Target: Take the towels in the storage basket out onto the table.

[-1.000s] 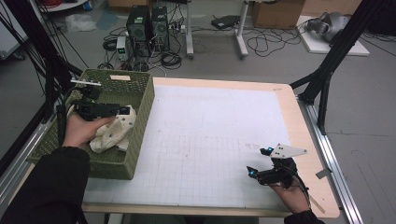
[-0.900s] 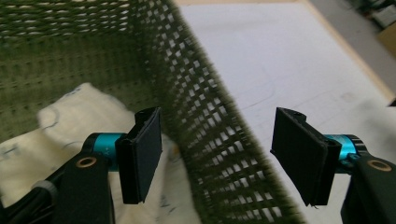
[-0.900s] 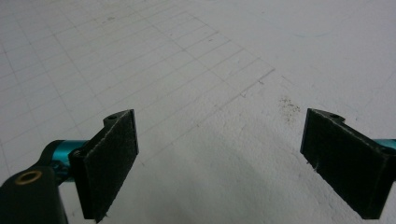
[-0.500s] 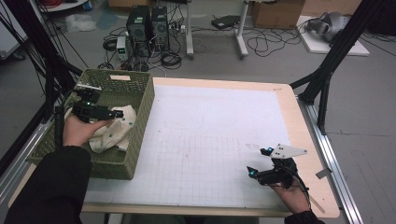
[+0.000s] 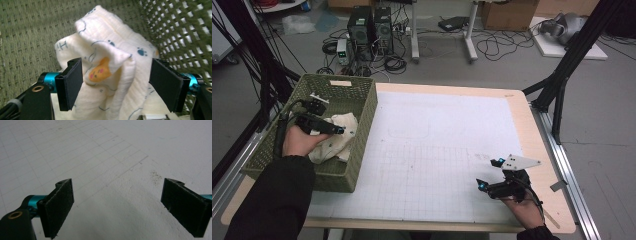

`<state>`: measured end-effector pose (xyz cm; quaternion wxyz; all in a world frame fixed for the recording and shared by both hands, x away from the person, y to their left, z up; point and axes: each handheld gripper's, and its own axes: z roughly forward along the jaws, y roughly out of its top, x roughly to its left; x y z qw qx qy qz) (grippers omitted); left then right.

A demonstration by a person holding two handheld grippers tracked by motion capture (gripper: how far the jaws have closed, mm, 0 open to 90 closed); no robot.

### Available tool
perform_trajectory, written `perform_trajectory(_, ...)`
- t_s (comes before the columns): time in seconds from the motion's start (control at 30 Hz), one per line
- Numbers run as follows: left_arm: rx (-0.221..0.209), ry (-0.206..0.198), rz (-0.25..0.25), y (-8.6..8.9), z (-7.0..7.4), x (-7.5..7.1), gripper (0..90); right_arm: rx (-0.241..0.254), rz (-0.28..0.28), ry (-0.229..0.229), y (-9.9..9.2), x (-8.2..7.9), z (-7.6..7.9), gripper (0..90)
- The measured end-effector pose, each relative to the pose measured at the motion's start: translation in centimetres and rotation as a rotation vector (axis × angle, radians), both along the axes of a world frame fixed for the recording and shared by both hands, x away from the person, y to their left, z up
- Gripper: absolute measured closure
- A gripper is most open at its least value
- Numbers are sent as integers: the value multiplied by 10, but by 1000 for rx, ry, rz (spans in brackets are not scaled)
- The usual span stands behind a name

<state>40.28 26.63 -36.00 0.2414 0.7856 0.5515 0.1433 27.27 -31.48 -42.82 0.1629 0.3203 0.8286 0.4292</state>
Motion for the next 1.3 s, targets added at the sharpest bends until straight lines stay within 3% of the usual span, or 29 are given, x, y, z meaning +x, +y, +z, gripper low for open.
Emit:
perform_trajectory(0.17, 25, 34, 10, 0, -6, 2, 262, 0, -1, 2, 0, 0, 0, 104)
perform_trajectory(0.27, 60, 85, 16, -1, -15, 4, 289, 1, 2, 1, 0, 0, 0, 104)
perform_trajectory(0.67, 130, 157, 10, -3, -31, 7, 321, -4, 5, 2, 1, 0, -1, 104)
perform_trajectory(0.77, 169, 186, 9, -5, -39, 7, 358, -5, 7, 8, 2, 0, -1, 104)
perform_trajectory(0.93, 213, 186, -1, -9, -42, 6, 498, -5, 6, 9, 1, 0, -1, 104)
perform_trajectory(1.3, 201, 211, 12, -10, -42, 6, 680, -6, 15, 4, 2, -1, -1, 104)
